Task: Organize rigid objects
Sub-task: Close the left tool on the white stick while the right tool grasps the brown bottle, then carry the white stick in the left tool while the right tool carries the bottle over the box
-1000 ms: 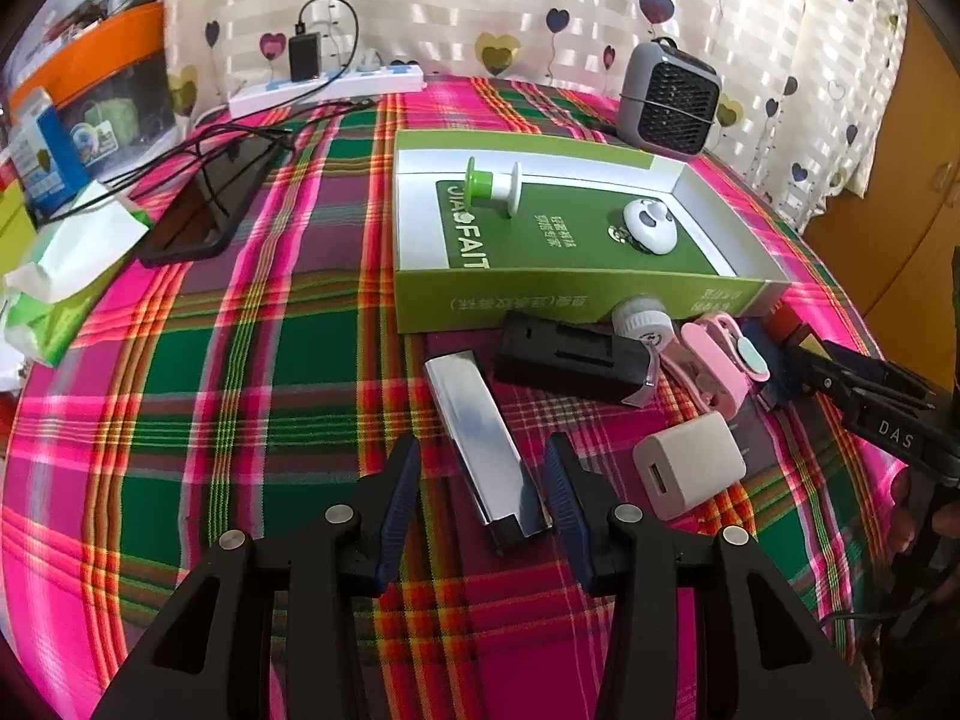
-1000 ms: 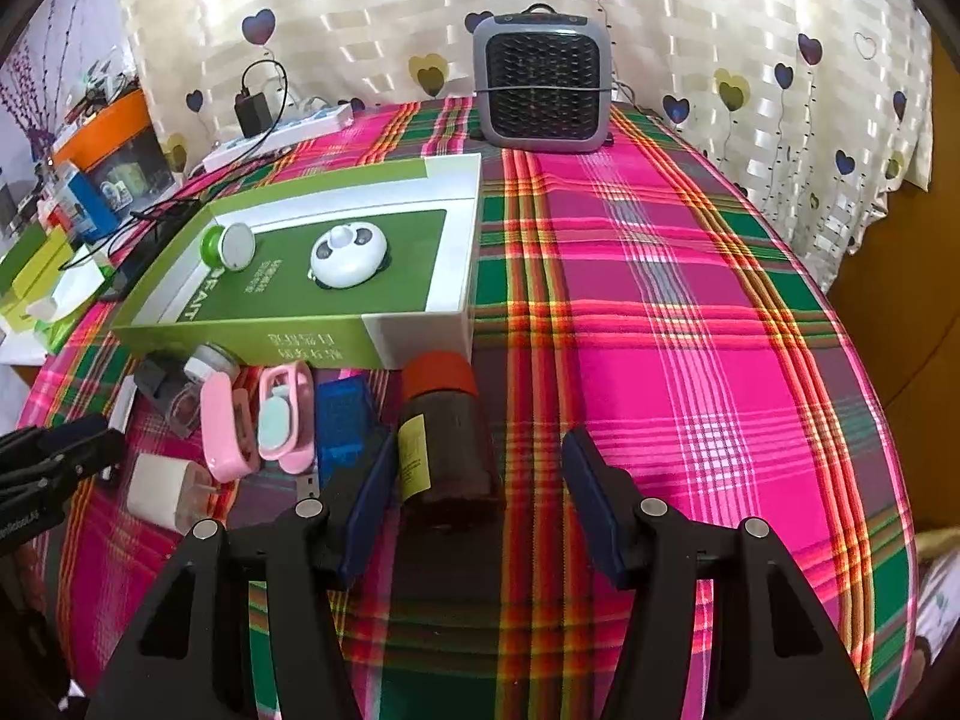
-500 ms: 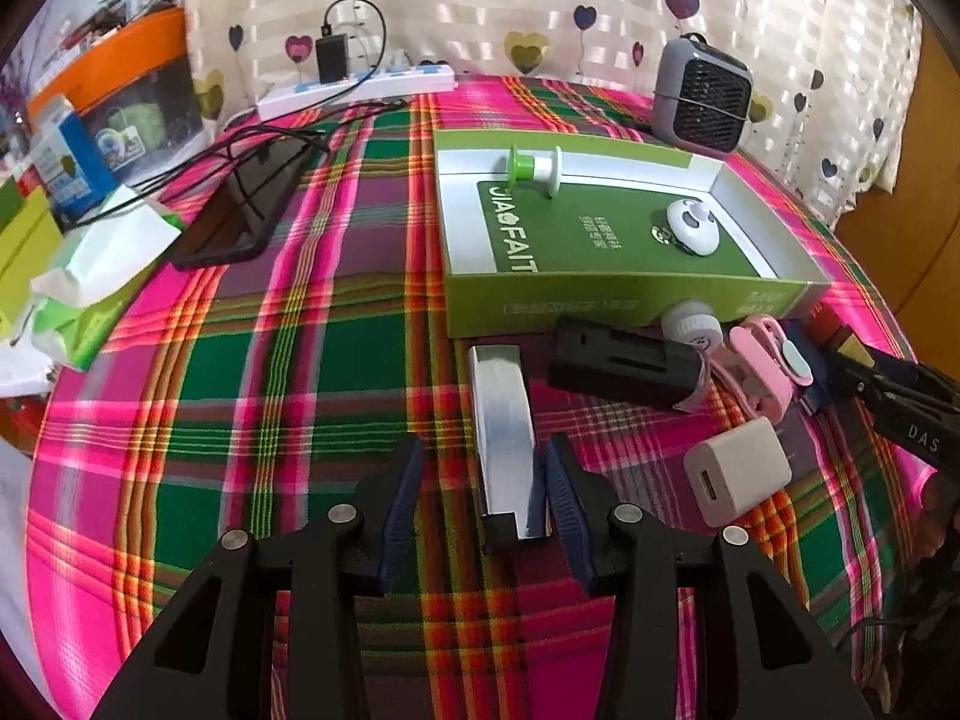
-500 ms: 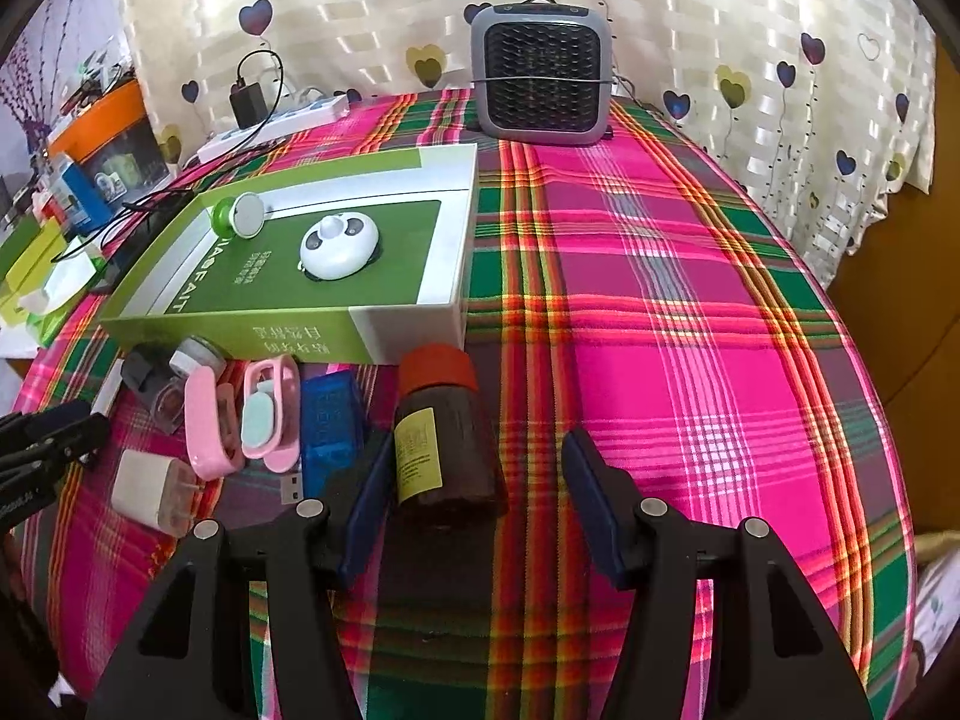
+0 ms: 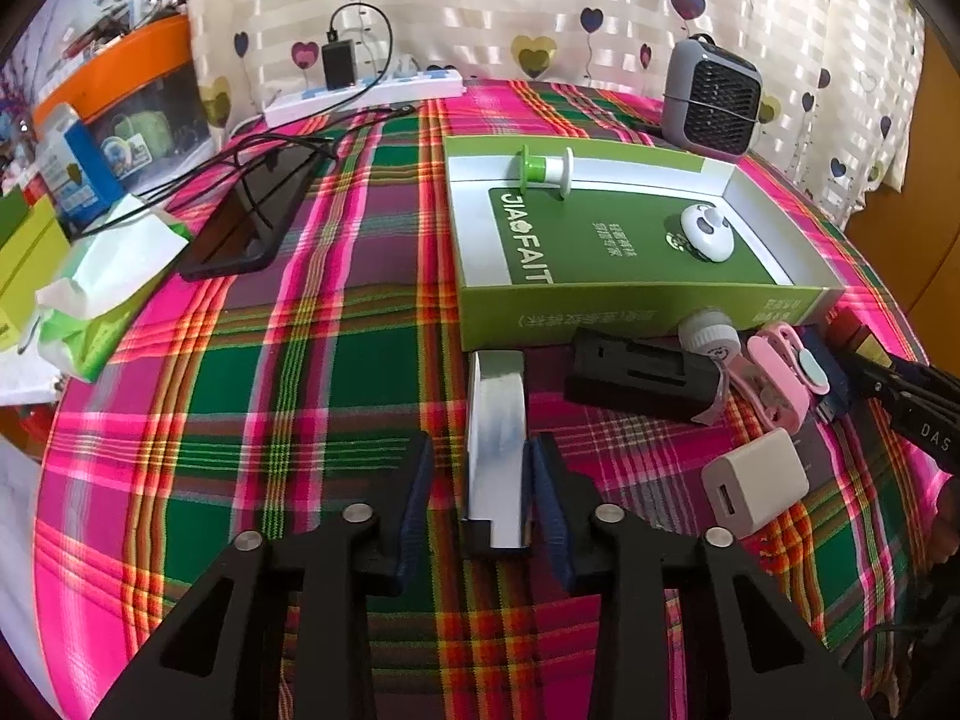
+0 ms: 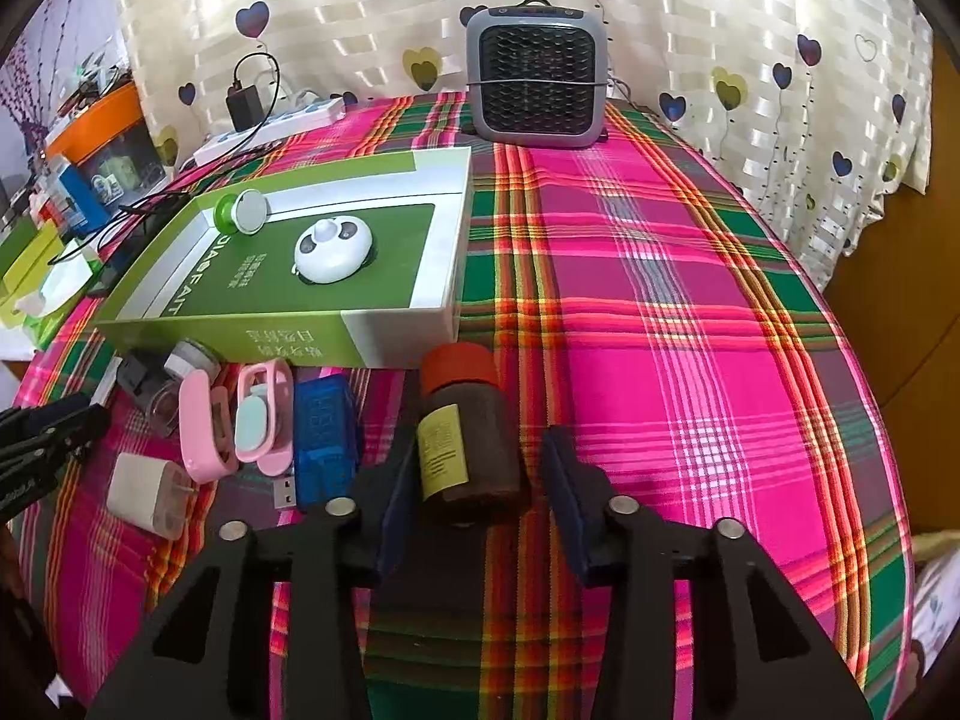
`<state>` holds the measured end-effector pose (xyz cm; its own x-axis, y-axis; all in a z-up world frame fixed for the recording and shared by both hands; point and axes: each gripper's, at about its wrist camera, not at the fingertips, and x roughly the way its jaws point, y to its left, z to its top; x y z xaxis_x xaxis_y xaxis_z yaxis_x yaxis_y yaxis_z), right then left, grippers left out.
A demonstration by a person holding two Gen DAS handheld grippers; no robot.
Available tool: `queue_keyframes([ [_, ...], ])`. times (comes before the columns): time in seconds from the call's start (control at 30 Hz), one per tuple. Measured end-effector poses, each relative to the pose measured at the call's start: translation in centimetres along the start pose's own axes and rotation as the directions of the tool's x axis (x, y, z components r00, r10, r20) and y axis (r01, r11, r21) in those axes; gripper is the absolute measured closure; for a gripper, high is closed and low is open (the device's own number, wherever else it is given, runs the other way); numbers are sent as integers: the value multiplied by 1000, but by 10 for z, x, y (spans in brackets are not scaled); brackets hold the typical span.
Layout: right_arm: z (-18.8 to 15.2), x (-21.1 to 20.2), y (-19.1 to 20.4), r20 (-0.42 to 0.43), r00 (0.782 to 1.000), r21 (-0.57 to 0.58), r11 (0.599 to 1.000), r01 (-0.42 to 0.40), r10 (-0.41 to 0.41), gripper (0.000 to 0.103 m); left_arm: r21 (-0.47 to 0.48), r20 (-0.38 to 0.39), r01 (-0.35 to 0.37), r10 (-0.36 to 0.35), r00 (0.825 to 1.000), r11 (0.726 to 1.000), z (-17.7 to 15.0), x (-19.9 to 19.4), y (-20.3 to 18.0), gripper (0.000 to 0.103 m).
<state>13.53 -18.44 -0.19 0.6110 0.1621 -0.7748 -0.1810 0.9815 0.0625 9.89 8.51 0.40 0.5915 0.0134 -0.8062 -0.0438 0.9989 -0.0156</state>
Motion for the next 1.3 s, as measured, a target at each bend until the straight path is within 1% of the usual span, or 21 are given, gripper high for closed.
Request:
queue_keyframes([
  [0.1,0,0,-1,0,1000,1,1000,3,-3,66,-9,2,2,-2,1000,1000,0,0,2,76],
  [0.27,-1,0,0,1,1000,-4,1000,5,-5,67,-17,6,5,-5,1000,1000,-1,-1,4,81],
  [0.37,-1,0,0,1,1000,-1,1000,8,-8,70,-23,9,13,-12,1000,1000,-2,-1,5,81],
  [1.0,-1,0,-1,1,1000,-1,1000,7,-7,70,-26,10,18,-17,1000,1000,-3,-2,5,81],
  [1.3,-1,-4,-1,12,1000,8,1000,7,-7,70,-27,41,38,-37,998,999,-3,-13,2,81],
])
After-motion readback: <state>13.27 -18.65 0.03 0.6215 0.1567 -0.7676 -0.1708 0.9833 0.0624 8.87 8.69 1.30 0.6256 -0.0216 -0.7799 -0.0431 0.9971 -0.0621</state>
